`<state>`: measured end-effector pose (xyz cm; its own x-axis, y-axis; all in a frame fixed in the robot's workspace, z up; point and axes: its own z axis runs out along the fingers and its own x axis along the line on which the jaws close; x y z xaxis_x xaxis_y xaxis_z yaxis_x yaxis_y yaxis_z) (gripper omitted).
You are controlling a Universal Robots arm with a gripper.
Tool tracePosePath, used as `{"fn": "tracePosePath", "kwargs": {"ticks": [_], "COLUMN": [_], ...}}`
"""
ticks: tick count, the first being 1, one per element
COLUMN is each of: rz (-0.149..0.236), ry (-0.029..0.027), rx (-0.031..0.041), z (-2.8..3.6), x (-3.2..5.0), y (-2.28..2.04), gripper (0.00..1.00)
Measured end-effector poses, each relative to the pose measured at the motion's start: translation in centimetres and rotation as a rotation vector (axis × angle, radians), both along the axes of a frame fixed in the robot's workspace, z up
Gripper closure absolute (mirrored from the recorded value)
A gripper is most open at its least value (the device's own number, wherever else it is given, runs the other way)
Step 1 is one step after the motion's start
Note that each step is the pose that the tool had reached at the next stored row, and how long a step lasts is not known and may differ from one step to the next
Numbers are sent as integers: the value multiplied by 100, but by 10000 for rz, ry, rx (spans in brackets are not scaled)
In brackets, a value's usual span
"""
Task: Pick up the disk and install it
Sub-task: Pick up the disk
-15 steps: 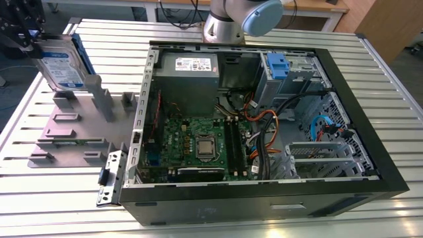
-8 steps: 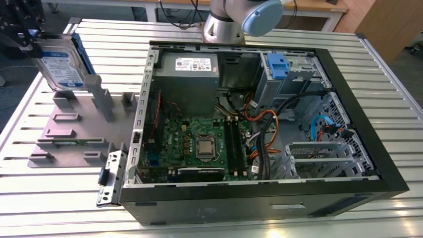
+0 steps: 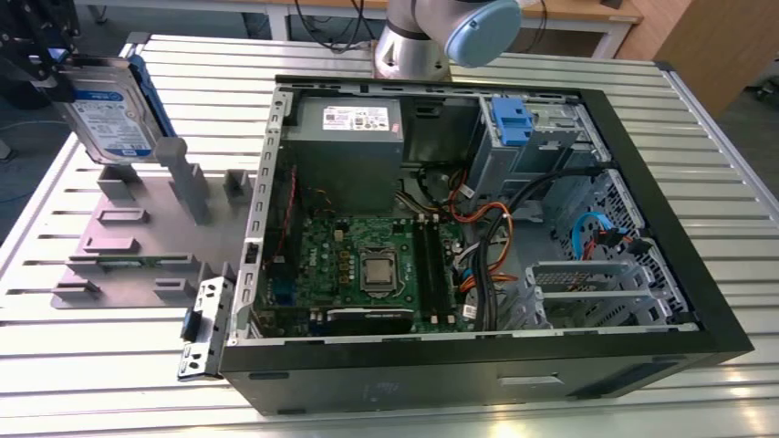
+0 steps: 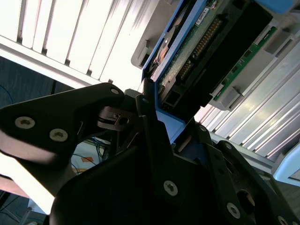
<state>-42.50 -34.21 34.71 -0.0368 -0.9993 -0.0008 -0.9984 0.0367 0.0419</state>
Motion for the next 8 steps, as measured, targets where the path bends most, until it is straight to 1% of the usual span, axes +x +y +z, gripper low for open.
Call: {"fn": "tracePosePath", "kwargs": {"ticks": [6,8], "rz": [0,0], "ry": [0,-1], "rx": [0,0], "z": [12,25], "x": [0,0], "y": [0,0], "gripper": [63,63]}}
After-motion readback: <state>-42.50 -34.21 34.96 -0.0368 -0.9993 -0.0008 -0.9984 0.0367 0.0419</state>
